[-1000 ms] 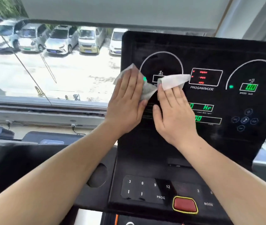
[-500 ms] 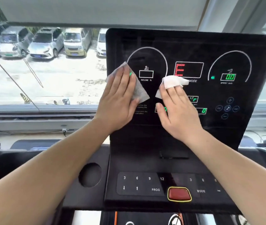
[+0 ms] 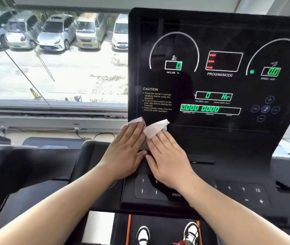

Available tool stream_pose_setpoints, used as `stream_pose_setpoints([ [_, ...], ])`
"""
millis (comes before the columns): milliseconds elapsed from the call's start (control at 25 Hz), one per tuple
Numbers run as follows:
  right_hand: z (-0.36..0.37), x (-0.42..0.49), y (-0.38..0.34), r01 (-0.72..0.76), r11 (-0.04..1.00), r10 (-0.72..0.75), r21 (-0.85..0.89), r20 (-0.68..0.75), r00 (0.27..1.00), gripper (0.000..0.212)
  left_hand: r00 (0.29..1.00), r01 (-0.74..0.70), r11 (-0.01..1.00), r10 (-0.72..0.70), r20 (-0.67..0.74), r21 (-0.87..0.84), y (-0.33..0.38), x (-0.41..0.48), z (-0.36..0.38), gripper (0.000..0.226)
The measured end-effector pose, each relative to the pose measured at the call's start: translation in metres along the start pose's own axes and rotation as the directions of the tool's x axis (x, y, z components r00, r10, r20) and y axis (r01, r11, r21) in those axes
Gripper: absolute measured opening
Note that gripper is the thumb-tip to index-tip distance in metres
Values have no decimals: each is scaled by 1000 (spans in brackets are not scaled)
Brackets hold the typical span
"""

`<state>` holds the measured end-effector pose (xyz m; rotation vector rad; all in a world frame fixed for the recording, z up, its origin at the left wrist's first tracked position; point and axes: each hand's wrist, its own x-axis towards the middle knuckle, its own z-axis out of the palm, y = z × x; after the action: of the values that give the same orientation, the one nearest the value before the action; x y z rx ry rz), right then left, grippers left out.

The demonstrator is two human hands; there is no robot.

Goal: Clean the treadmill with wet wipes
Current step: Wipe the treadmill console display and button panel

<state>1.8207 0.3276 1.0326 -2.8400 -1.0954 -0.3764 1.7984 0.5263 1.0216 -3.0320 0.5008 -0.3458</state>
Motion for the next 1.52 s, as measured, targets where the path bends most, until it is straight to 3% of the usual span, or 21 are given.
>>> stream_pose_setpoints([
  [240,17,-27,-5,44,998,-38,-47,128,991,69,991,-51,998,55,120,-36,18,-25,11,75],
  [440,17,-55,28,33,997,-25,-63,131,991,67,975,-200,980,198,99,6,19,-16,9,73],
  [520,13,-61,37,-36,997,45,-67,140,989,68,985,-153,987,149,84,42,16,-16,8,73],
  [640,9,-68,36,-190,981,193,-38,122,974,70,997,55,998,-56,46,22,26,-21,9,78],
  [720,10,-67,22,-284,959,281,7,123,952,72,995,69,998,-69,67,0,42,-16,14,81],
  [840,15,-57,7,-169,984,160,55,142,977,73,995,4,999,-1,95,-32,52,-7,20,80],
  [1000,16,-57,31,-20,999,24,-25,147,989,67,994,-10,1000,9,109,9,31,-21,13,80],
  [1120,15,-74,36,-167,986,169,-21,126,978,66,986,80,995,-71,151,-54,44,-28,15,83],
  [1200,17,-74,19,-289,956,283,39,120,952,67,982,4,994,17,190,-110,60,-28,22,82],
  [1280,20,-72,3,-256,963,243,87,141,960,70,978,-76,992,93,185,-100,62,-30,27,79],
  [1400,17,-68,15,-23,998,12,52,190,982,71,987,83,994,-73,144,-65,45,-35,19,80],
  [1520,16,-67,33,-46,998,54,-52,172,984,70,991,118,991,-113,71,-62,30,-21,3,81],
])
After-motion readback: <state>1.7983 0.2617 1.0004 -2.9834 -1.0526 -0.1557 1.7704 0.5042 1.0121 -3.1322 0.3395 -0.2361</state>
